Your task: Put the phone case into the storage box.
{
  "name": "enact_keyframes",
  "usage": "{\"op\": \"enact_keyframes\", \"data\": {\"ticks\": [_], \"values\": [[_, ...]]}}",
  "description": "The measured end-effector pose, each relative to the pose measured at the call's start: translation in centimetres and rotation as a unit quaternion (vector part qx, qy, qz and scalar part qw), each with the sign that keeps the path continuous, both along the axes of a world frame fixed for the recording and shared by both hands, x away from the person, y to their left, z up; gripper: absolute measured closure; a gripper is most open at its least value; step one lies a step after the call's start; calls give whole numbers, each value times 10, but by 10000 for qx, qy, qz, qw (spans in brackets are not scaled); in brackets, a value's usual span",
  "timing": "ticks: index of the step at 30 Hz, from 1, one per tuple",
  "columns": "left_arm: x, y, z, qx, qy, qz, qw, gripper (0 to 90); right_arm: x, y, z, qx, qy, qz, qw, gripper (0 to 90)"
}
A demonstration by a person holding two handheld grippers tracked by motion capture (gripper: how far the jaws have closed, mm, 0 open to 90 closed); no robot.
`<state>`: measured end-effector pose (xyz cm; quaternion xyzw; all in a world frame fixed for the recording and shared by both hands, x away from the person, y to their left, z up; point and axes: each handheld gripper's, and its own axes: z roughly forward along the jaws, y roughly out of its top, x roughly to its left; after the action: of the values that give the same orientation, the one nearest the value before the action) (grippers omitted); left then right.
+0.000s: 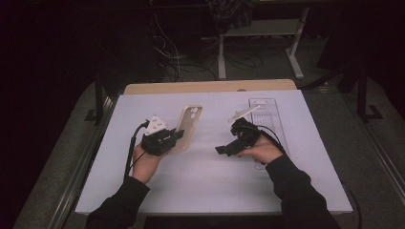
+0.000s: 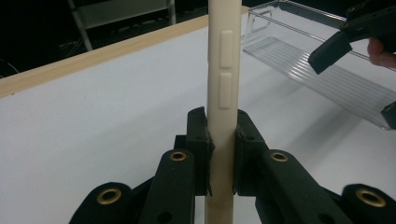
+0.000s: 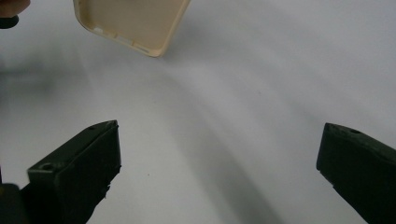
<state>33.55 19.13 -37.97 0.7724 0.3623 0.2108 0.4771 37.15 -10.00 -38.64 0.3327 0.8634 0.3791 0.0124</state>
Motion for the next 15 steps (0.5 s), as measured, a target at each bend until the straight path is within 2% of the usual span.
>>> {"op": "enact_keyframes", "data": {"ticks": [15], "values": [[0, 1, -1, 49, 9, 5, 10000, 798, 10, 32, -3, 21, -41, 187, 9998, 0]]}}
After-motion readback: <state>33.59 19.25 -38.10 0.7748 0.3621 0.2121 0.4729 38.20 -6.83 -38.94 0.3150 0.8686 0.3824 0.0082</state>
